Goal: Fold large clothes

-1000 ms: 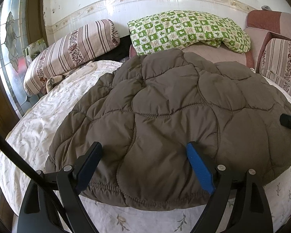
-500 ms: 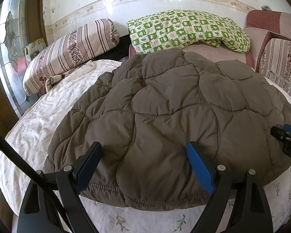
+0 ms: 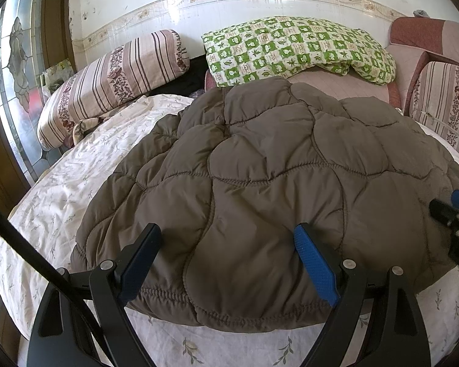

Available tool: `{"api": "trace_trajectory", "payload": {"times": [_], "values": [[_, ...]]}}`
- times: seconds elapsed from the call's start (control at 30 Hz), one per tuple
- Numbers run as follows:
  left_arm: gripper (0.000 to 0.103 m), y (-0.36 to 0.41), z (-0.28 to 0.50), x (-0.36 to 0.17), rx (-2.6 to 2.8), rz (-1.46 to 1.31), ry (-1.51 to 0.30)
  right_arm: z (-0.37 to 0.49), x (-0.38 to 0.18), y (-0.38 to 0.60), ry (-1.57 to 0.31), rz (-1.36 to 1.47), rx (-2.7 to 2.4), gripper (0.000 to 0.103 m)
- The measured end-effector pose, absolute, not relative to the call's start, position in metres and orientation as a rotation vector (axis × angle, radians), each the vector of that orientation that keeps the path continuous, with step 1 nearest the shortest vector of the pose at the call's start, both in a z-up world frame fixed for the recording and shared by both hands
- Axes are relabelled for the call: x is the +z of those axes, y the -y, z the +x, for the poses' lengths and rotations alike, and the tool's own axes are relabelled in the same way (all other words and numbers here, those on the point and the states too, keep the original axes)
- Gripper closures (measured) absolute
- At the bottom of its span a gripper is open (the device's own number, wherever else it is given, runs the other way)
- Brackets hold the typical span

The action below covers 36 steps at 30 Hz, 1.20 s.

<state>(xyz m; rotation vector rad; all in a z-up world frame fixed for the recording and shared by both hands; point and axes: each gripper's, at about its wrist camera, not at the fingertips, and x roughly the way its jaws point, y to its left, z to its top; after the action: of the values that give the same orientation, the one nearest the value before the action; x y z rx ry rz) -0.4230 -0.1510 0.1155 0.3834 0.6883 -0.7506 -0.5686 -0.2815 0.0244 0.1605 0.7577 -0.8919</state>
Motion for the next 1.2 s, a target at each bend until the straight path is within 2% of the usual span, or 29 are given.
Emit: {"api": "trace_trajectory", "payload": {"times": [0.33,0.6,0.87,1.2], "values": [[0.015,0.151,-0.424,0.117,-0.750,0.379,-0.685,-0.569,0.022,0.279,-0.768,0.148,-0.903,0.049],[0.015,0.142,-0.418,0.130,-0.726,0.339,-0.645,-0.574,0.036,0.269,-0.706,0.115,-0.910,0.046],[0.015,0.138,-0.400,0.122,-0.693,0.308,-0.730,-0.573,0.034,0.272,-0.716,0.130,-0.897,0.044],[0.015,0.139,-0.402,0.122,-0.692,0.320,-0.728,-0.572,0.027,0.275,-0.744,0.150,-0.898,0.042]]}}
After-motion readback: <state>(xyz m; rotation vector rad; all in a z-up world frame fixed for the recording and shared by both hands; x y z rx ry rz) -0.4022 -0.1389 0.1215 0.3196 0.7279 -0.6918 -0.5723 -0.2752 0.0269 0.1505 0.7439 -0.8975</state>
